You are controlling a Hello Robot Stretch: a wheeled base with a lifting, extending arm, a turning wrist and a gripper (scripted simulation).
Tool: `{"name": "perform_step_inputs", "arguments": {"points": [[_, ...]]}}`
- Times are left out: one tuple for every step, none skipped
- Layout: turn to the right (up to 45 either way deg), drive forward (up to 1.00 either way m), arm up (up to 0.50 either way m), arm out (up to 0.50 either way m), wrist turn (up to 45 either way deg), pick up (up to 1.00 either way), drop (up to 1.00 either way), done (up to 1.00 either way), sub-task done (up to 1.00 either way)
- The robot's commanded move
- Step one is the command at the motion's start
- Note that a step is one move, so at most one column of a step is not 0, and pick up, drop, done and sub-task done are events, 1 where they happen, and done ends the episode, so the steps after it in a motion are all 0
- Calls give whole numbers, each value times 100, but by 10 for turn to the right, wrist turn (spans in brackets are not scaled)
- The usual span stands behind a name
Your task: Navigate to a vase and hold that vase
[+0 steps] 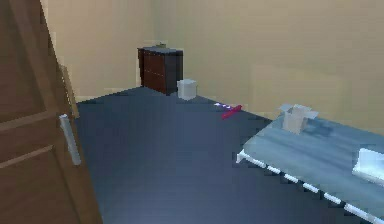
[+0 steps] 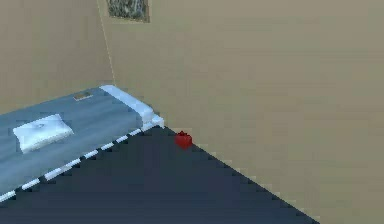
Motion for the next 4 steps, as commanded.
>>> {"name": "perform_step_inputs", "arguments": {"points": [[-180, 0, 0, 0, 0, 0, 0, 0, 0], [0, 30, 0, 0, 0, 0, 0, 0, 0], [-450, 0, 0, 0, 0, 0, 0, 0, 0], [-450, 0, 0, 0, 0, 0, 0, 0, 0]]}}
